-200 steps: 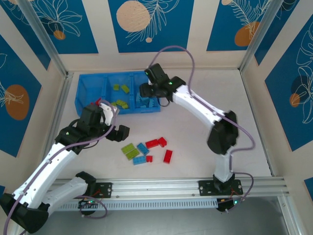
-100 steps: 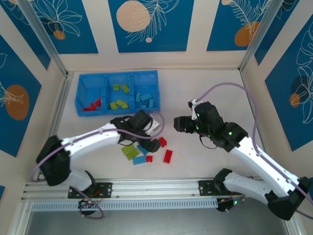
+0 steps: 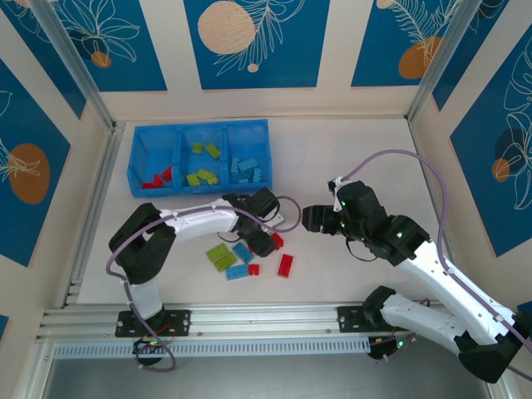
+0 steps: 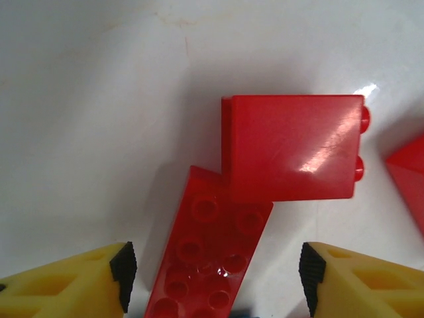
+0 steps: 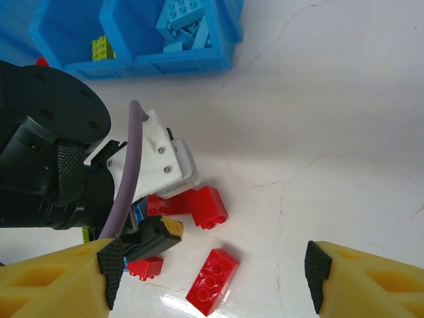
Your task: Sort the legos into containers by color
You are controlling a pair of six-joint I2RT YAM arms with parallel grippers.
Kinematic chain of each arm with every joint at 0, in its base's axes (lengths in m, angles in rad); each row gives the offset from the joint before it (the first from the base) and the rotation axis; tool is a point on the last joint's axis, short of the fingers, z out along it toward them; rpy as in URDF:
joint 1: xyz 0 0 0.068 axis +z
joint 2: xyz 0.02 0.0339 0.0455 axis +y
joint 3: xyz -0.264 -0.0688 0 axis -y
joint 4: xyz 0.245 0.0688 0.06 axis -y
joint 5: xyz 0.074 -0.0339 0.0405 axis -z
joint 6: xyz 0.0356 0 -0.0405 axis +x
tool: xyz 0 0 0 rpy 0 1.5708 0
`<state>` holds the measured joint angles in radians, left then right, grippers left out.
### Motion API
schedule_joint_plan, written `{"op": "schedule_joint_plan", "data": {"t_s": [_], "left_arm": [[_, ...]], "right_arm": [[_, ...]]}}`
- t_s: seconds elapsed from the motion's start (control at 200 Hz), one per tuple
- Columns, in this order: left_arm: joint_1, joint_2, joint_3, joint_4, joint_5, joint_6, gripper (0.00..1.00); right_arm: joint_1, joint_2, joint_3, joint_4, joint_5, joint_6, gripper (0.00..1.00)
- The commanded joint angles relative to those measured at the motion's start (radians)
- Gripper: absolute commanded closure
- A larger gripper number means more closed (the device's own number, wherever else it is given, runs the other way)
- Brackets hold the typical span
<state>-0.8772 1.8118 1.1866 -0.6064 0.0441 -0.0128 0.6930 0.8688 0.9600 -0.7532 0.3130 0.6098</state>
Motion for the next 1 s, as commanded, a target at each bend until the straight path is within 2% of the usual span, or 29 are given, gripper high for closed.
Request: {"op": "schedule_joint_plan", "data": {"t_s": [0.0, 0.135, 0.415, 0.535, 0.635, 0.72, 0.815, 0.91, 0.995], "left_arm": [[0.007, 0.023, 0.003, -0.01, 0.001, 0.012, 0.41], [0.007, 0.024, -0.024, 0.007, -0.01, 0.004, 0.54], [0.009, 0.015, -0.051, 0.043, -0.033, 0.002, 0.56], [0.016, 0.012, -0.059, 0.066, -0.035, -0.013, 0.67], [0.031, -0.06, -0.086, 0.107, -0.009, -0.036, 0.7], [0.07, -0.164, -0.108, 0.146, 0.019, -0.059, 0.7], [0.137, -0.282, -0.126, 0.194, 0.052, -0.085, 0.7], [0.239, -0.377, -0.13, 0.227, 0.084, -0.126, 0.7], [0.352, -0.446, -0.125, 0.239, 0.072, -0.163, 0.72]], "right_arm": [[-0.003, 0.002, 0.014, -0.01, -0.016, -0.001, 0.25], [-0.003, 0.002, 0.01, -0.009, -0.023, 0.004, 0.25], [-0.003, 0.003, 0.036, -0.02, -0.077, 0.015, 0.25], [-0.001, 0.0, 0.049, -0.025, -0.09, 0.022, 0.25], [0.0, -0.009, 0.058, -0.025, -0.111, 0.021, 0.24], [-0.003, -0.015, 0.056, -0.008, -0.148, 0.015, 0.24], [-0.003, -0.014, 0.046, 0.042, -0.25, 0.004, 0.23], [-0.001, -0.002, 0.042, 0.098, -0.357, 0.004, 0.23], [0.0, 0.01, 0.043, 0.13, -0.388, 0.012, 0.23]]}}
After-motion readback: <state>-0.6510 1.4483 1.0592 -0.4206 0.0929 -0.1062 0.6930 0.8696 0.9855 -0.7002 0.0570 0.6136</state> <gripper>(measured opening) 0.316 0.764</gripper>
